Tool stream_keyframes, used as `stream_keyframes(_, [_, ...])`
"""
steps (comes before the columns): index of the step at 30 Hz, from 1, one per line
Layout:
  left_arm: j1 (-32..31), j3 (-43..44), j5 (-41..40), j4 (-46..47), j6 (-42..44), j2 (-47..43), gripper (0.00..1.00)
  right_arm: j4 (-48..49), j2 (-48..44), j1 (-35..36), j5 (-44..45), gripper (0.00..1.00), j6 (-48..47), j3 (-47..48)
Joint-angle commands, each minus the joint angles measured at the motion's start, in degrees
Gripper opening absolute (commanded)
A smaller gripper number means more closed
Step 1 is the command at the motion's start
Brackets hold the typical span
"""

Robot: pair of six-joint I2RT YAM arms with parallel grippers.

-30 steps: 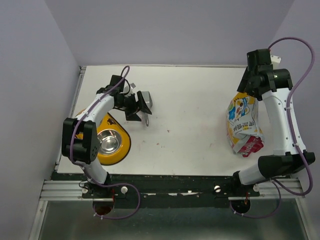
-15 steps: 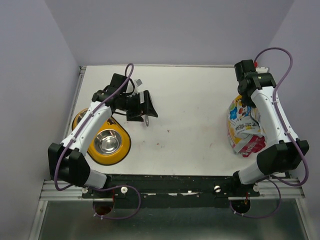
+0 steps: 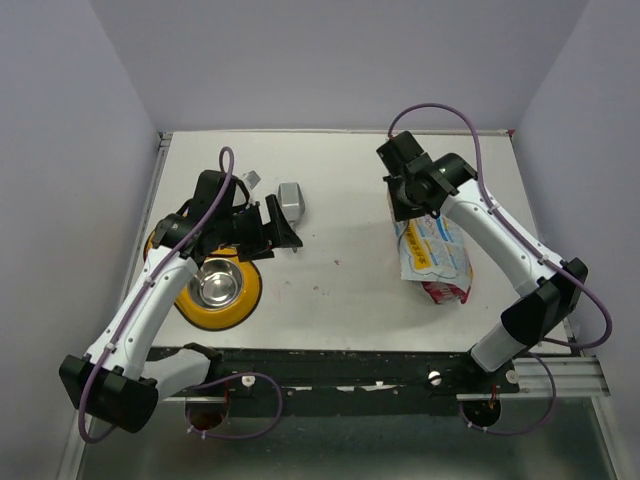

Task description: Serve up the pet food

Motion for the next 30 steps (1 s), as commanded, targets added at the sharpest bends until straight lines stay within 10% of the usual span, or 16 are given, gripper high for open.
stream_keyframes(1, [-1.2,0.9,0.7,-0.2,-7.6,-4.1,0.89,11.9,0.3,4.2,-12.5,0.01,0.9,5.2])
stream_keyframes(17, [-14.3,1.8,3.6,31.7,-40.8,5.6,0.76,15.5,-2.5,4.8,-25.9,0.02,2.3,1.1])
stream_keyframes(24, [-14.9,15.4,-4.6,23.0,-49.2,14.3,0.71,16.7,-4.9,4.7,-26.3,0.11,0.7,-1.0])
stream_keyframes(30, [-14.8,20.9,-11.0,14.8,-54.6,16.8,0.89,17.6,-6.3,4.7,-27.1,0.11,0.3,-1.7])
